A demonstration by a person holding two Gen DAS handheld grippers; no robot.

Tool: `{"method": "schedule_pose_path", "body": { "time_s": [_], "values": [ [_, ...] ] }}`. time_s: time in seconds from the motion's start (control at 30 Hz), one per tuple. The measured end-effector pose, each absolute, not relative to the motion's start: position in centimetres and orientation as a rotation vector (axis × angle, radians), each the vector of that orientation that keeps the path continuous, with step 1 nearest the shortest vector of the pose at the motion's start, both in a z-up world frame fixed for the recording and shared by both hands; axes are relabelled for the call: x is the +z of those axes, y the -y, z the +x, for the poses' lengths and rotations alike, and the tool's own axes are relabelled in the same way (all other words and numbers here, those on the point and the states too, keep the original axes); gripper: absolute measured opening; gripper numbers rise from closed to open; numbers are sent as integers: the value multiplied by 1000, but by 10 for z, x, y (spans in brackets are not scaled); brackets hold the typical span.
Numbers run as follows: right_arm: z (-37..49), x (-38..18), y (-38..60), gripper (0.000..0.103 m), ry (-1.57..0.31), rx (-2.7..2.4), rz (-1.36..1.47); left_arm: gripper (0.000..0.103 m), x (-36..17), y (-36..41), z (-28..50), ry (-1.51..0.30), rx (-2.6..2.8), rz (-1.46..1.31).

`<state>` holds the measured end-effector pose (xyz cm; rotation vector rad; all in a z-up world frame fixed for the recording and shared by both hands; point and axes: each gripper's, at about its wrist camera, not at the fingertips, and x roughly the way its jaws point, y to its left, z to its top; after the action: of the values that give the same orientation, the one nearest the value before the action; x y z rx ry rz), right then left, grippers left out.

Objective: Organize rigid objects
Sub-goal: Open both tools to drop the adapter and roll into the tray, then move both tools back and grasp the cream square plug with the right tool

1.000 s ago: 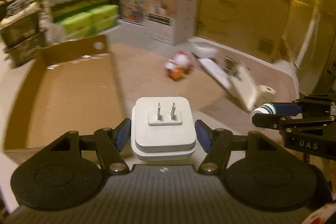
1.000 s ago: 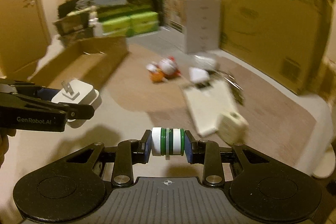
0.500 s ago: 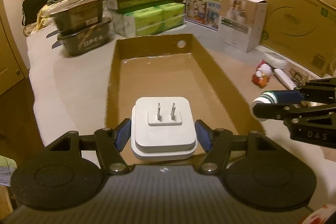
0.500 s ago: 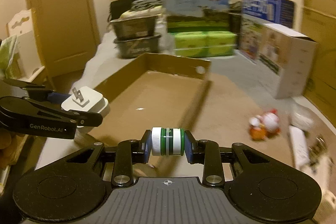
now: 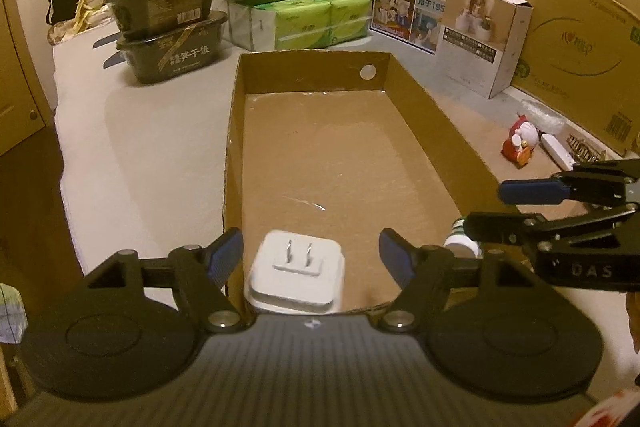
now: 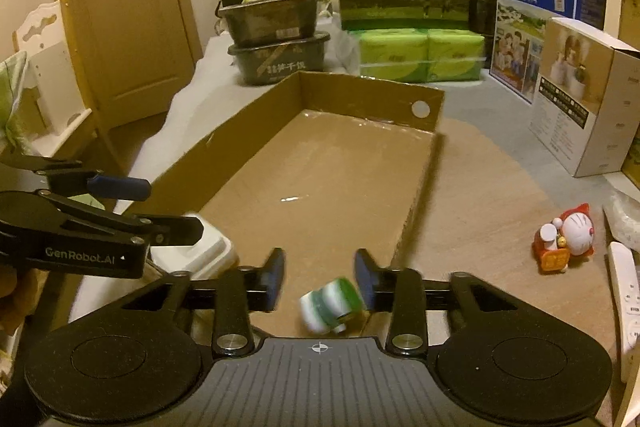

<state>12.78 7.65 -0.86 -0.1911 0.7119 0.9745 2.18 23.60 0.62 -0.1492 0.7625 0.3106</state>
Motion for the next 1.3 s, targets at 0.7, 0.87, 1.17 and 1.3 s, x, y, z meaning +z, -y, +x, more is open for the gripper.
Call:
{"method": "schedule_pose_path", "body": {
  "time_s": [0.7, 0.87, 1.17, 1.3],
  "values": [
    [86, 20, 35, 58, -704, 730, -32, 72, 32, -173, 7, -708, 215, -123],
    [81, 19, 69, 59, -707, 653, 0, 72, 38, -152, 12, -695, 172, -114],
    [78, 17, 127, 65, -693, 512, 37, 72, 39, -113, 29, -686, 77, -113],
    [81, 16, 147, 69, -688, 454, 46, 72, 37, -96, 41, -689, 40, -113]
  ]
}}
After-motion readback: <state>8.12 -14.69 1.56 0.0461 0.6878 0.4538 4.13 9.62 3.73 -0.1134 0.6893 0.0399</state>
